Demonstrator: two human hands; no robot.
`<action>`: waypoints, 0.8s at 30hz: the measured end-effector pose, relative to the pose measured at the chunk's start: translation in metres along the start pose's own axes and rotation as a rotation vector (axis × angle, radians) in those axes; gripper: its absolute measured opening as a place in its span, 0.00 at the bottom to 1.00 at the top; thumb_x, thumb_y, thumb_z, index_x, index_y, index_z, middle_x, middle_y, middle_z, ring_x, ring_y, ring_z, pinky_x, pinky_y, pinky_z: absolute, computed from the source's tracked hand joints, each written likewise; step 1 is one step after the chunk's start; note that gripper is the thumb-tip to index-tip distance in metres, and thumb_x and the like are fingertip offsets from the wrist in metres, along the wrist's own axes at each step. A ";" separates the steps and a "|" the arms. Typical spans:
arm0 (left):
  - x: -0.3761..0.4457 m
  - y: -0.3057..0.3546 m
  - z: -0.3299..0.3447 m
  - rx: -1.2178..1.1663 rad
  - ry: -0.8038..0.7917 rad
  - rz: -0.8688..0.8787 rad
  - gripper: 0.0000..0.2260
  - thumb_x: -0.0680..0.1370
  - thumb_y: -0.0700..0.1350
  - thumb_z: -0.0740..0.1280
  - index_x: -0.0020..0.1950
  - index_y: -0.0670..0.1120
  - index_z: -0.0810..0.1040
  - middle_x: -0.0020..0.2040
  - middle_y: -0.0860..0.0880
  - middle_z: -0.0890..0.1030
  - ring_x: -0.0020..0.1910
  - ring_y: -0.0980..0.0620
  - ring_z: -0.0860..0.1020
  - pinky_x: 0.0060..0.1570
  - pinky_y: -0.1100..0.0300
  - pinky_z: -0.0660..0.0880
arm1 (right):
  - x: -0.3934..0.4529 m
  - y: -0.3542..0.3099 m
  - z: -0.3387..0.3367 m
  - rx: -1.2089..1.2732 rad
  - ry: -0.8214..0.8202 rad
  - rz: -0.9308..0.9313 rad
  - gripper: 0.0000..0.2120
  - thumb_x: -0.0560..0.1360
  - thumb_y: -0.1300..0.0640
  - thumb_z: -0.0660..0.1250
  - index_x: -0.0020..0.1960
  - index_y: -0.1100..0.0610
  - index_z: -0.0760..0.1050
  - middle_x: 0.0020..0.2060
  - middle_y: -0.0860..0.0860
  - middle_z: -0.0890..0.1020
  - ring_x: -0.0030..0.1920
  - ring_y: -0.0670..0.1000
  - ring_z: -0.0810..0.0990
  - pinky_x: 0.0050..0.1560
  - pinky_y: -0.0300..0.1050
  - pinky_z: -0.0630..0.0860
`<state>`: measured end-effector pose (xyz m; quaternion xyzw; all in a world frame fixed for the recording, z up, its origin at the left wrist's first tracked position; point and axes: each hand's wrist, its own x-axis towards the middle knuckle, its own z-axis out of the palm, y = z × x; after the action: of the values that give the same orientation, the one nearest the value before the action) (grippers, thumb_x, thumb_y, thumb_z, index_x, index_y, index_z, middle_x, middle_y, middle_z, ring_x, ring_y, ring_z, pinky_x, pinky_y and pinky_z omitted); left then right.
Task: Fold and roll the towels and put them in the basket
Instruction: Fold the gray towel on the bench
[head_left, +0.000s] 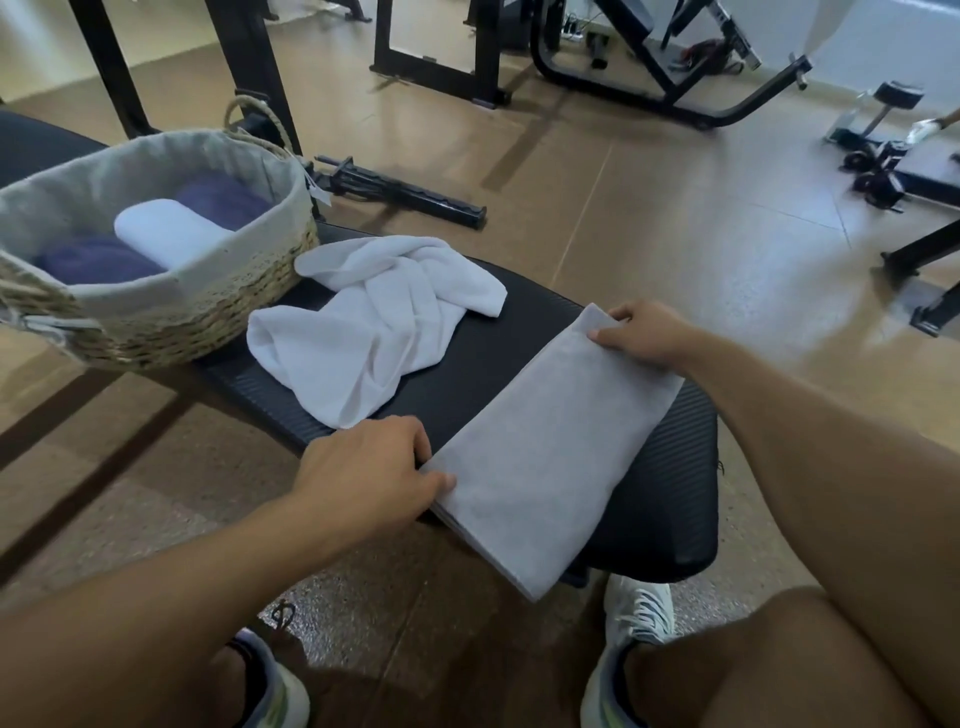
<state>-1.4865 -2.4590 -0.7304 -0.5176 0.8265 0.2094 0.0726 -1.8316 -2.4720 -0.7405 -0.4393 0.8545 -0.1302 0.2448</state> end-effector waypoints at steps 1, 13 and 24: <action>0.004 0.000 -0.001 -0.035 -0.054 -0.007 0.14 0.75 0.64 0.69 0.47 0.54 0.77 0.43 0.57 0.81 0.44 0.53 0.77 0.44 0.54 0.72 | -0.002 -0.002 -0.002 -0.017 -0.033 0.013 0.12 0.76 0.46 0.70 0.48 0.55 0.82 0.42 0.48 0.82 0.45 0.51 0.80 0.42 0.44 0.73; 0.040 -0.020 -0.021 -1.088 -0.238 -0.108 0.08 0.73 0.37 0.73 0.39 0.46 0.75 0.42 0.43 0.80 0.45 0.44 0.81 0.47 0.50 0.80 | -0.078 0.040 -0.039 0.625 -0.372 0.140 0.15 0.79 0.52 0.69 0.61 0.59 0.80 0.55 0.57 0.86 0.55 0.57 0.86 0.52 0.51 0.81; 0.066 -0.003 -0.015 -0.696 0.174 0.053 0.17 0.74 0.33 0.67 0.59 0.49 0.75 0.49 0.48 0.81 0.52 0.43 0.81 0.48 0.48 0.80 | -0.089 0.051 -0.012 0.552 0.077 0.154 0.14 0.81 0.44 0.65 0.51 0.55 0.80 0.45 0.51 0.84 0.42 0.50 0.82 0.43 0.46 0.78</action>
<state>-1.5119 -2.5207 -0.7401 -0.5054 0.7221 0.4352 -0.1838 -1.8289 -2.3696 -0.7255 -0.2847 0.8261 -0.3557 0.3316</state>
